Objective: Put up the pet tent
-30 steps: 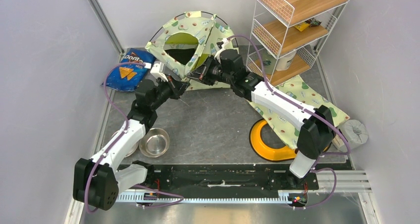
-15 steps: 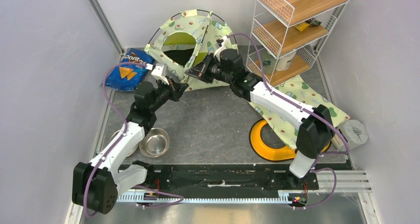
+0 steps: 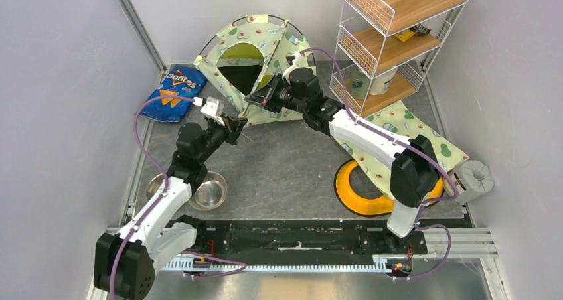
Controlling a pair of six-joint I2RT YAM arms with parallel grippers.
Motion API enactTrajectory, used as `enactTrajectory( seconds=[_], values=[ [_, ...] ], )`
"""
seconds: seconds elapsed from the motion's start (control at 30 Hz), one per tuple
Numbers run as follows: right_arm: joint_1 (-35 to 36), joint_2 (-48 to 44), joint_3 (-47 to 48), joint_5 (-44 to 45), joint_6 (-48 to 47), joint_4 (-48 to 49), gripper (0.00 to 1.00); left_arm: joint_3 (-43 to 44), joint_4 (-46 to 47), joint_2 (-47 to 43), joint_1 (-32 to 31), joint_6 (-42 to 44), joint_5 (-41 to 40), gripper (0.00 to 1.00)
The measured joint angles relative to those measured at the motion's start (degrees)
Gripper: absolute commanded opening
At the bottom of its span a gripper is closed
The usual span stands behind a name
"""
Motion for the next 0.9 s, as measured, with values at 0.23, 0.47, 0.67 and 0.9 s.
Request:
enactTrajectory(
  seconds=[0.23,0.47,0.67,0.9],
  values=[
    [0.00,1.25,0.72,0.07,2.08,0.20,0.00,-1.51,0.02,-2.38,-0.11,2.36,-0.55,0.02],
    [0.00,1.99,2.21,0.11,4.52,0.26,0.00,-1.95,0.07,-3.61,-0.33,3.63,-0.61,0.02],
    [-0.02,2.08,2.43,1.27,5.05,0.28,0.00,-2.64,0.02,-5.35,-0.42,4.24,-1.53,0.02],
    [-0.83,2.08,2.43,-0.59,3.96,1.51,0.00,-2.67,1.60,-4.68,-0.55,1.97,-3.10,0.02]
  ],
)
